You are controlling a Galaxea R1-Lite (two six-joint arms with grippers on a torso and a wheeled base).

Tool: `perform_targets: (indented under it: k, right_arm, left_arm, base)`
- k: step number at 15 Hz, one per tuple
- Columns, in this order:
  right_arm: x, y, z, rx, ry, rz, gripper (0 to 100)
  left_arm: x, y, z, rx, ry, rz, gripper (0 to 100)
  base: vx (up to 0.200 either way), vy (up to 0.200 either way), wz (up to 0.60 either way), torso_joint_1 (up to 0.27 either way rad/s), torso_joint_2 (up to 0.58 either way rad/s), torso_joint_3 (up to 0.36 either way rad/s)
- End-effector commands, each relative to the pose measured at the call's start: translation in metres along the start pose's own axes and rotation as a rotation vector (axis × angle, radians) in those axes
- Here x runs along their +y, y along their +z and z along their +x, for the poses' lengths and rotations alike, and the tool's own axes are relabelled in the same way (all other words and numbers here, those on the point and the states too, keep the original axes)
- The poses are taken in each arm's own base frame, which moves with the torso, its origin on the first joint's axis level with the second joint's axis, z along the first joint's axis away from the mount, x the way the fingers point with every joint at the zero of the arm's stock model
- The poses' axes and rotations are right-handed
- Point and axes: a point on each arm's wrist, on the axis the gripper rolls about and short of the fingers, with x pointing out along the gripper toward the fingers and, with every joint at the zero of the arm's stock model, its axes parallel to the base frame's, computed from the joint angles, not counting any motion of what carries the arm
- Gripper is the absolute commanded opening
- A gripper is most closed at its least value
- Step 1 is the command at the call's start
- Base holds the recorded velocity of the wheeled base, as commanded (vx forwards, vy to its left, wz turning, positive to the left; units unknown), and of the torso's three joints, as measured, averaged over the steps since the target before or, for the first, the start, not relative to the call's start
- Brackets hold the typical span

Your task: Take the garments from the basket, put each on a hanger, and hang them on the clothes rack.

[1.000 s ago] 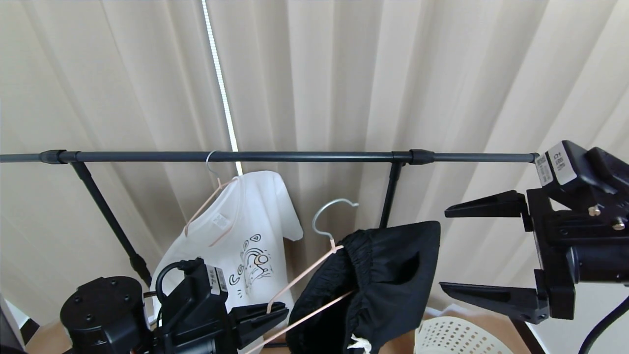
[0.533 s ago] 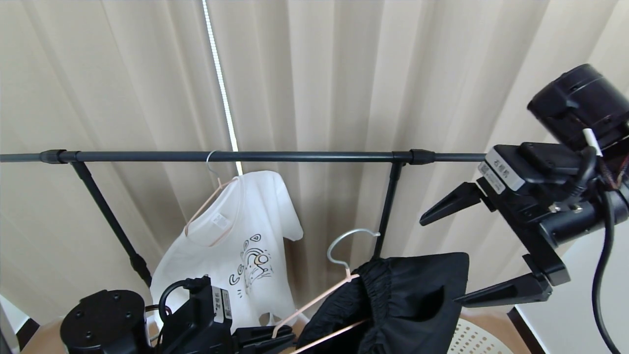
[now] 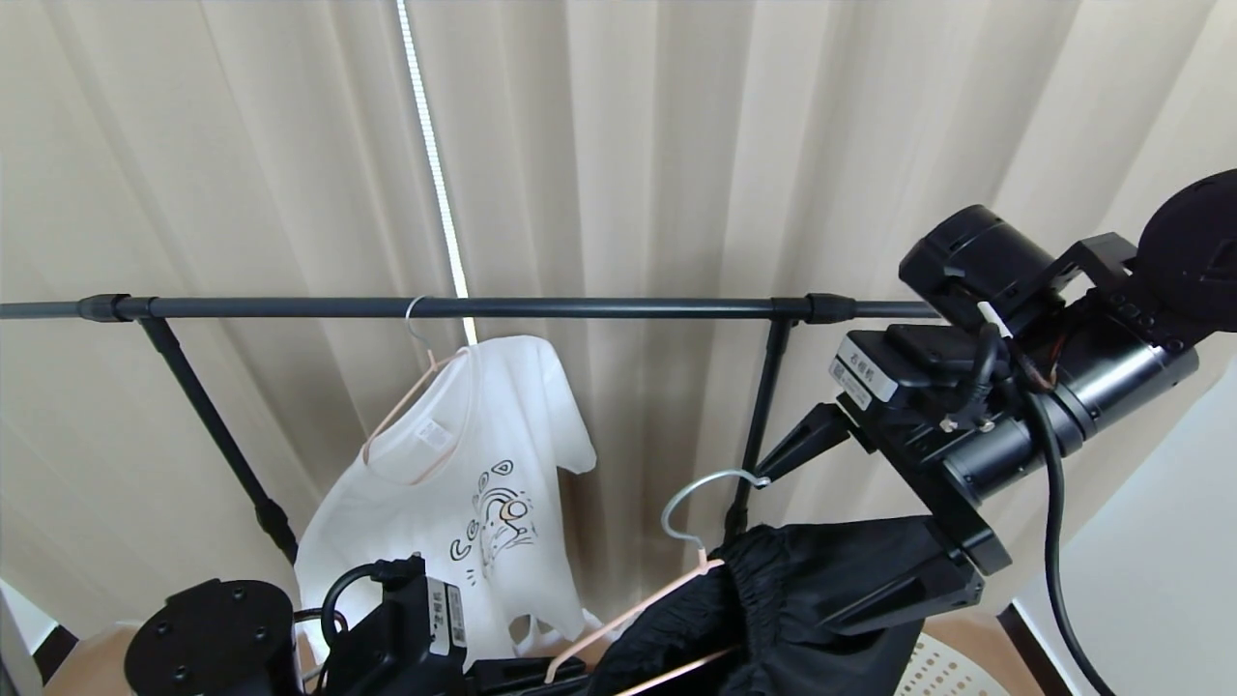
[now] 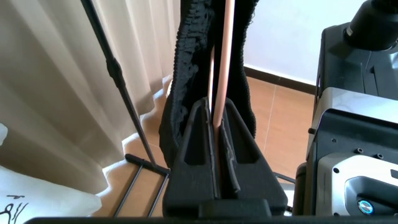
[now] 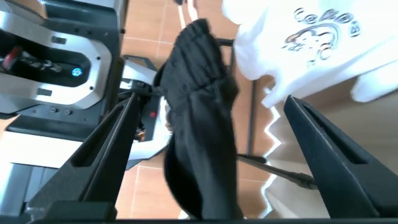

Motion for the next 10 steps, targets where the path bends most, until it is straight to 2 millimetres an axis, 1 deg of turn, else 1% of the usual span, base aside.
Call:
perform_targets:
  k: [1,2,4,10]
  right_arm:
    - [-0.005,-0.004,0.010,0.013,0.026,0.015,100]
    - [-0.004,-0.003,0.010,0.013,0.028,0.013,100]
    - [-0.006,-0.002,0.021,0.014,0.040,-0.005,100]
    - [-0.014,-0.006,0.031,0.020,0.052,0.003,100]
  left_arm:
    - [0.000,0.001,0.000,-0.004,0.000,0.003,0]
    - [0.000,0.001,0.000,-0.004,0.000,0.003,0]
    - [0.000,0.001,0.000,-0.006,0.001,0.003,0]
    - [0.000,0.002,-0.001,-0.011,0.000,0.005,0]
  base:
    - [0.000,0.000,0.00,0.000,0.00,0.000]
    - [0.000,0.000,0.00,0.000,0.00,0.000]
    - [0.000,0.000,0.00,0.000,0.00,0.000]
    - [0.000,0.000,0.00,0.000,0.00,0.000]
